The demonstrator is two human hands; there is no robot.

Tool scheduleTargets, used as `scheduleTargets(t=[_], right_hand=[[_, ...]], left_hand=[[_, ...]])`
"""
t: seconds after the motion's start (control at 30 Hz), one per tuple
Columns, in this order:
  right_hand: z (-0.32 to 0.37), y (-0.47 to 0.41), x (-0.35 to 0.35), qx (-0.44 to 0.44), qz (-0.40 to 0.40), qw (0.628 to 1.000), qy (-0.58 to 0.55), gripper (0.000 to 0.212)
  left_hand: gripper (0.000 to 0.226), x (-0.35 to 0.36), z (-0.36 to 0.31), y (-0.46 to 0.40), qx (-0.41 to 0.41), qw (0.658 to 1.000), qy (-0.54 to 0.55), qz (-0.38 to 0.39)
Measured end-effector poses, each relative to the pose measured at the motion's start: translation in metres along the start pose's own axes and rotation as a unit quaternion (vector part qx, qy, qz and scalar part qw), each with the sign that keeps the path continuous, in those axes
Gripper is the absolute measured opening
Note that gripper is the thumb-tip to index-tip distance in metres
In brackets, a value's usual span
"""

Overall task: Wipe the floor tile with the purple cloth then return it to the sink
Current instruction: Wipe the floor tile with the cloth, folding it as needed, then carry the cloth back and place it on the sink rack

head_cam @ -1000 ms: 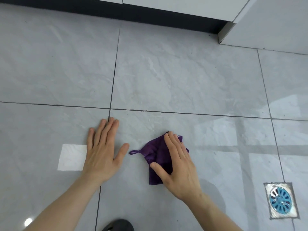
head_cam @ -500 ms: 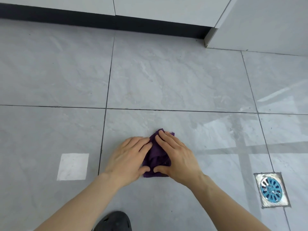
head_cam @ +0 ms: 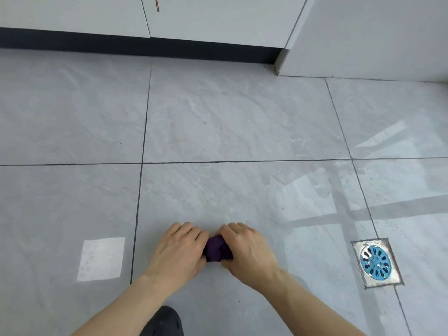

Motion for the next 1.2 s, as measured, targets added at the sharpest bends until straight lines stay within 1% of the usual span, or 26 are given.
scheduleTargets(t=[0.07, 0.2, 0.3, 0.47, 0.63, 0.8, 0.93, 1.1, 1.2], right_hand=[[0.001, 0.002, -0.013, 0.008, 0.029, 1.0, -0.007, 0.034], [0.016, 0.019, -0.056, 0.036, 0.036, 0.998, -0.028, 0.035], [0.036, 0.041, -0.099, 0.06, 0.036, 0.996, -0.063, 0.034], [0.09, 0.072, -0.204, 0.074, 0.021, 0.993, -0.085, 0.035], [0.151, 0.112, -0.346, 0.085, 0.002, 0.992, -0.092, 0.037], [0.213, 0.162, -0.515, 0.091, -0.02, 0.992, -0.083, 0.042], [0.258, 0.206, -0.647, 0.087, -0.05, 0.992, -0.082, 0.044], [0.301, 0.237, -0.775, 0.077, -0.084, 0.992, -0.054, 0.044], [0.321, 0.24, -0.832, 0.065, -0.105, 0.992, -0.03, 0.044]], left_hand=[[0.024, -0.011, -0.003, -0.001, 0.006, 1.0, -0.002, 0.005], [0.021, -0.056, -0.014, 0.005, 0.013, 0.999, 0.014, 0.025], [0.02, -0.109, -0.024, 0.018, 0.018, 0.999, 0.014, 0.038], [0.019, -0.233, -0.039, 0.038, 0.007, 0.999, 0.025, 0.044], [0.015, -0.391, -0.067, 0.057, -0.013, 0.999, 0.034, 0.03], [0.015, -0.574, -0.11, 0.074, -0.007, 0.998, 0.061, 0.02], [0.015, -0.714, -0.145, 0.087, 0.003, 0.997, 0.079, -0.007], [0.014, -0.846, -0.174, 0.095, -0.005, 0.996, 0.083, -0.037], [0.016, -0.901, -0.178, 0.098, -0.028, 0.993, 0.094, -0.061]])
Point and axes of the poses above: each hand's wrist, its own y-axis away from the middle knuckle, its own x-axis out of the palm, z = x × y, the point moved 6 cm from there along -y, towards the middle knuckle, and after that the axes turned 1 degree about -y, right-handed, at the moved point
